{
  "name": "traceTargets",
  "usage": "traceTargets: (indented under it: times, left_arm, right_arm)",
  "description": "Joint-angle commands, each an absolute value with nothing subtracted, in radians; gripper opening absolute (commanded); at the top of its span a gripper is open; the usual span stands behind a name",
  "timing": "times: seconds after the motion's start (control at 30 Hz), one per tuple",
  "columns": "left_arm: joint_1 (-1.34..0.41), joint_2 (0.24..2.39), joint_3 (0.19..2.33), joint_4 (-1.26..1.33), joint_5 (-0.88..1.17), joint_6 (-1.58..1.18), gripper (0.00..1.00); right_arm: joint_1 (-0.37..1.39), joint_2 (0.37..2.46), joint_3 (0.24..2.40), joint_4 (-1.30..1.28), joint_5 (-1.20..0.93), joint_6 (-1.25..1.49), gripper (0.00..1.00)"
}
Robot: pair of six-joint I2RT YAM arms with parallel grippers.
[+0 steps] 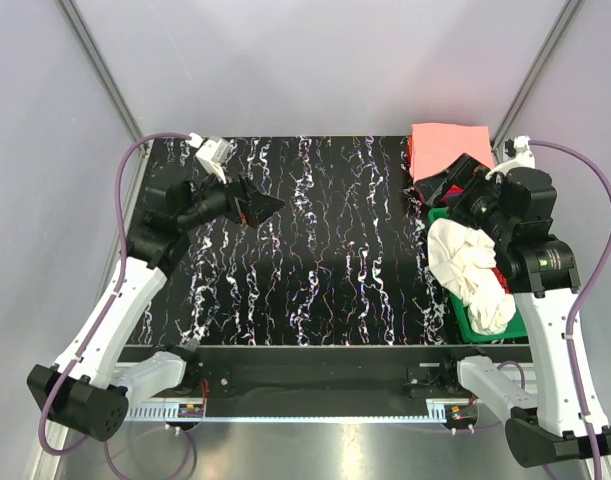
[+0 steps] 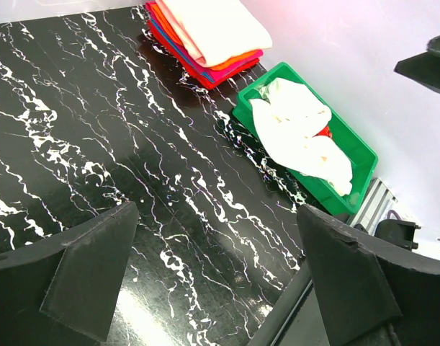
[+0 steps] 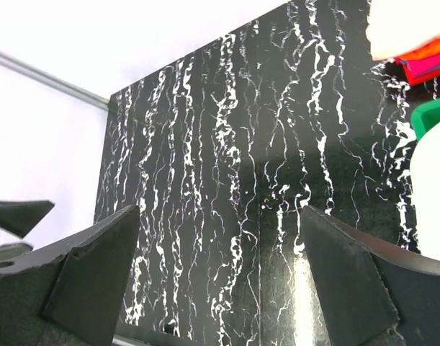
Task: Fold and stack the t-shirts
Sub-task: Grab the tshirt from the pile
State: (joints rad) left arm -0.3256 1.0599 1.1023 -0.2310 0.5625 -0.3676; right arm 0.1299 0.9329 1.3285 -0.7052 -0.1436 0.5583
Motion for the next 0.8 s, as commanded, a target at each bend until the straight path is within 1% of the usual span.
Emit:
traceTargets:
  times: [0.0, 0.1, 0.23, 0.27, 0.33, 0.43, 0.47, 0.6, 0.67, 0.77]
  left_arm:
    - [-0.319, 1.032, 1.095, -0.170, 0.600, -0.376, 0.99]
    - [-0.319, 1.028, 1.094, -0.169, 0.598, -0.376, 0.99]
    - [-0.318, 1.023, 1.091, -0.170, 0.591, -0.373, 0.99]
    - [-0.319, 1.023, 1.091, -0.172, 0.580, -0.371, 0.99]
    - [-0.316, 1.023, 1.092, -0.181, 0.568, -0.365, 0.99]
    - [-0.314, 1.031, 1.094, -0.187, 0.561, -0.370, 0.99]
    - [-0.314, 1.034, 1.094, -0.187, 0.564, -0.370, 0.99]
    - [-0.313, 1.042, 1.094, -0.186, 0.574, -0.380, 0.99]
    - [-0.311, 1.045, 1.095, -0.186, 0.572, -0.379, 0.99]
    - [-0.310, 1.040, 1.094, -0.184, 0.577, -0.380, 0.99]
  right_arm:
    - [0.127, 0.939, 1.305, -0.678, -0.078, 0.613, 1.00]
    - [0.129, 0.940, 1.276, -0.680, -0.006, 0.620, 1.00]
    - [0.123, 0.951, 1.223, -0.686, 0.176, 0.641, 1.00]
    - [0.117, 0.959, 1.213, -0.704, 0.252, 0.647, 1.00]
    - [0.091, 1.008, 1.223, -0.732, 0.291, 0.637, 1.00]
    - [-0.039, 1.120, 1.290, -0.842, 0.321, 0.635, 1.00]
    - [-0.114, 1.149, 1.311, -0.879, 0.324, 0.627, 1.00]
    - [-0.269, 1.261, 1.273, -0.893, 0.345, 0.663, 1.00]
    - [-0.308, 1.294, 1.234, -0.871, 0.327, 0.698, 0.99]
    - [-0.334, 1.370, 1.189, -0.830, 0.353, 0.727, 0.96]
